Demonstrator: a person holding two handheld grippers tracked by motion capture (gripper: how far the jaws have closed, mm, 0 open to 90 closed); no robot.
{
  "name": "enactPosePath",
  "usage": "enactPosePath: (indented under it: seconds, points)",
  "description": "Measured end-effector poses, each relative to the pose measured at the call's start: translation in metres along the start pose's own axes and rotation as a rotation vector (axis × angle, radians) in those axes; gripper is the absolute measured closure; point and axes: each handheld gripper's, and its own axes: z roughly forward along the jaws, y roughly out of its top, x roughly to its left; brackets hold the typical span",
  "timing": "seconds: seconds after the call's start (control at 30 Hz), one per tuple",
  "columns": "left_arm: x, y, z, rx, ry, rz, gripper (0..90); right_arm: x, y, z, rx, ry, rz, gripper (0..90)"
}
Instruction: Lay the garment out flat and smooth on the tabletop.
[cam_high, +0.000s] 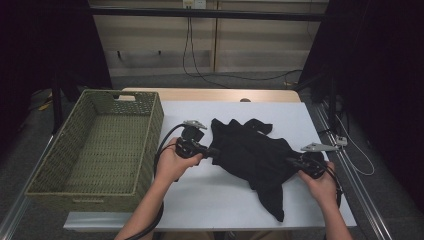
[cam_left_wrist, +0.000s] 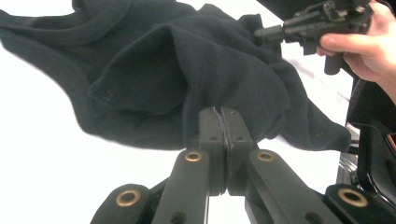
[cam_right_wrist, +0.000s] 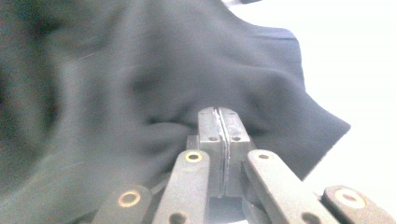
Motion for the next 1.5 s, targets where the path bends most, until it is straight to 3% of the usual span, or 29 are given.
enactPosePath:
  seconds: [0.1, 0.2, 0.33, 0.43, 0.47, 0.53, 0.83, 0.93, 1.03, 1.13, 1.2, 1.23, 1.3, 1.4, 1.5]
  points:
    - [0.004, -0.004, -0.006, -0.008, 0.011, -0.017, 89.0, -0.016, -0.001, 0.002, 0.004, -0.103, 0.024, 89.7]
    - [0.008, -0.007, -0.01, -0.013, 0.023, -0.033, 89.0, -0.025, 0.0, 0.003, -0.017, -0.186, 0.013, 89.6]
    - [0.008, -0.009, -0.014, -0.02, 0.03, -0.038, 89.0, -0.018, 0.004, 0.001, -0.046, -0.164, 0.003, 84.1]
    - [0.005, -0.008, -0.014, -0.019, 0.028, -0.03, 89.0, -0.005, 0.008, -0.004, -0.078, -0.105, -0.003, 64.2]
    - [0.004, -0.007, -0.014, -0.019, 0.028, -0.03, 89.0, 0.001, 0.01, -0.006, -0.086, -0.09, -0.02, 62.8]
    - [0.004, -0.006, -0.013, -0.016, 0.024, -0.023, 89.0, 0.015, 0.012, -0.01, -0.105, -0.015, -0.032, 56.2]
    - [0.004, -0.002, -0.01, -0.025, 0.023, -0.026, 89.0, 0.088, 0.012, -0.005, -0.065, 0.212, -0.153, 53.2]
    - [0.006, -0.002, -0.01, -0.028, 0.036, -0.032, 89.0, 0.103, 0.007, -0.004, -0.036, 0.224, -0.196, 52.4]
    - [0.007, -0.002, -0.012, -0.039, 0.044, -0.044, 89.0, 0.106, -0.001, 0.001, 0.0, 0.224, -0.222, 49.3]
    - [0.007, -0.001, -0.016, -0.052, 0.045, -0.044, 89.0, 0.107, -0.007, 0.008, 0.014, 0.247, -0.25, 49.4]
    - [0.006, -0.001, -0.018, -0.059, 0.045, -0.042, 89.0, 0.11, -0.008, 0.011, 0.031, 0.227, -0.279, 50.5]
    - [0.006, -0.001, -0.019, -0.063, 0.043, -0.044, 89.0, 0.11, -0.009, 0.012, 0.018, 0.231, -0.27, 54.6]
    - [0.005, -0.001, -0.02, -0.067, 0.045, -0.044, 89.0, 0.111, -0.007, 0.012, 0.024, 0.259, -0.275, 76.7]
    - [0.006, -0.001, -0.02, -0.058, 0.049, -0.042, 89.0, 0.116, -0.006, 0.008, 0.06, 0.369, -0.273, 82.4]
    - [0.007, -0.002, -0.019, -0.054, 0.05, -0.046, 88.9, 0.131, -0.007, 0.008, 0.092, 0.474, -0.31, 82.5]
